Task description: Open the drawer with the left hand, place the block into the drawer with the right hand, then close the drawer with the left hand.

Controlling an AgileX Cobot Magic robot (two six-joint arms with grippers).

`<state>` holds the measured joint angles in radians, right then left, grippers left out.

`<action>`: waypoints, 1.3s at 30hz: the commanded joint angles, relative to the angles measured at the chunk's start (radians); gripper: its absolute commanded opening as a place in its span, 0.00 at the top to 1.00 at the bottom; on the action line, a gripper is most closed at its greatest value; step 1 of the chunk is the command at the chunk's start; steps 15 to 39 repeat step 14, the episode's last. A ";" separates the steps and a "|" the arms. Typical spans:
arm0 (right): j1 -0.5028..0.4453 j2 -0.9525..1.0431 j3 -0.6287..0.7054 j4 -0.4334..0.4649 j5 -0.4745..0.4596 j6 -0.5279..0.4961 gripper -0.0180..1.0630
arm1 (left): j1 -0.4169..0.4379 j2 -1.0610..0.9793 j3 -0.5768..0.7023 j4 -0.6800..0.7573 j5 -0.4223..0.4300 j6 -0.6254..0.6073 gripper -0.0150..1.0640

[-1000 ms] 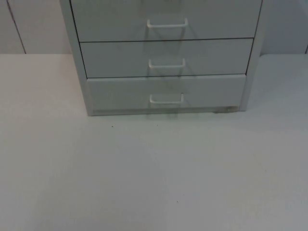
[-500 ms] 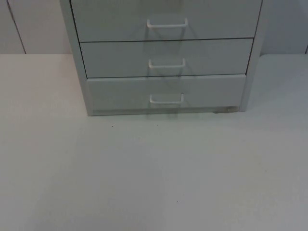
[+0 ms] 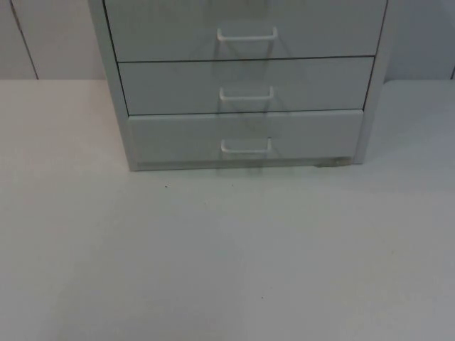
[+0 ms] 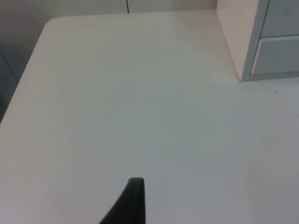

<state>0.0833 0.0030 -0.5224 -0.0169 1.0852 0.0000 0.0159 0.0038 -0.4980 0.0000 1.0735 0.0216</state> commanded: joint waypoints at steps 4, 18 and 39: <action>0.000 -0.003 0.007 -0.004 -0.007 -0.006 0.01 | -0.003 -0.004 0.003 -0.015 0.002 -0.001 0.01; -0.042 -0.003 0.007 0.000 -0.007 -0.006 0.01 | -0.003 -0.004 0.003 -0.015 0.002 -0.001 0.01; -0.042 -0.003 0.007 0.000 -0.007 -0.006 0.01 | -0.003 -0.004 0.003 -0.015 0.002 -0.001 0.01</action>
